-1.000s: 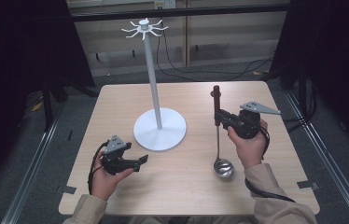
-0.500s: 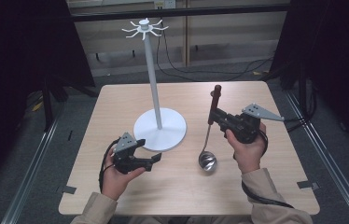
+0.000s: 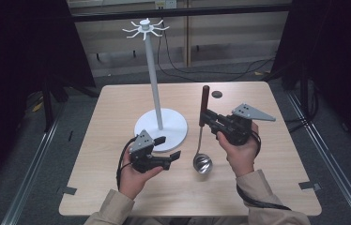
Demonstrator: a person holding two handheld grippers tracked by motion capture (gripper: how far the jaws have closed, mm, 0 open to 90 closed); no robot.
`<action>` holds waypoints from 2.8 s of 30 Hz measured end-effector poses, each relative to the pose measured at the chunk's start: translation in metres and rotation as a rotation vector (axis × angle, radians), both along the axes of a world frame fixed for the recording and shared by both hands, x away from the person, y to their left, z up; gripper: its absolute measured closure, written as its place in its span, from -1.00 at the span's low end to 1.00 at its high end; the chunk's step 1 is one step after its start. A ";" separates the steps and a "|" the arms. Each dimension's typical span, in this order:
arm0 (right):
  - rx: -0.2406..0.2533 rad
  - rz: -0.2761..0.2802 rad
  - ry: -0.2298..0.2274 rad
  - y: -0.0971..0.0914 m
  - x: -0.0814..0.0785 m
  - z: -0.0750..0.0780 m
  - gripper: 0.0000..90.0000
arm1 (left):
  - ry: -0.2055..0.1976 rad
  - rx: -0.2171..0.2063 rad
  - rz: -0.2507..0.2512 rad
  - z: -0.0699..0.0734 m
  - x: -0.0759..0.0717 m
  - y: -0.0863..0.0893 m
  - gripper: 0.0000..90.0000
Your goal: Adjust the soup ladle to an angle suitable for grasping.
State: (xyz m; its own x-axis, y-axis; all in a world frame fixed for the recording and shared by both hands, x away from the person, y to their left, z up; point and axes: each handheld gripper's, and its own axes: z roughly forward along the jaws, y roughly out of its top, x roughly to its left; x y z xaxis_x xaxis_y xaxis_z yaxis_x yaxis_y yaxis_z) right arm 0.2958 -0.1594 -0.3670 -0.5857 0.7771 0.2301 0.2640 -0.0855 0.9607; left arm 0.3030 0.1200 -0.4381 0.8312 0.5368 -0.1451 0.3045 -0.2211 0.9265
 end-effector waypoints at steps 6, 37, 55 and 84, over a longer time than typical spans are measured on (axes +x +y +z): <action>-0.008 0.013 -0.020 0.018 -0.004 0.004 0.66 | -0.005 -0.007 -0.035 -0.003 0.000 -0.019 -0.04; -0.043 0.036 -0.060 0.025 -0.009 -0.009 0.02 | 0.016 0.025 -0.051 -0.006 0.002 -0.013 0.89; -0.177 0.028 0.094 -0.015 -0.018 -0.081 -0.68 | 0.013 -0.002 -0.024 0.002 0.008 -0.001 0.89; -0.301 0.034 0.145 -0.029 -0.023 -0.104 -0.96 | -0.015 -0.069 -0.033 0.052 0.040 -0.006 0.89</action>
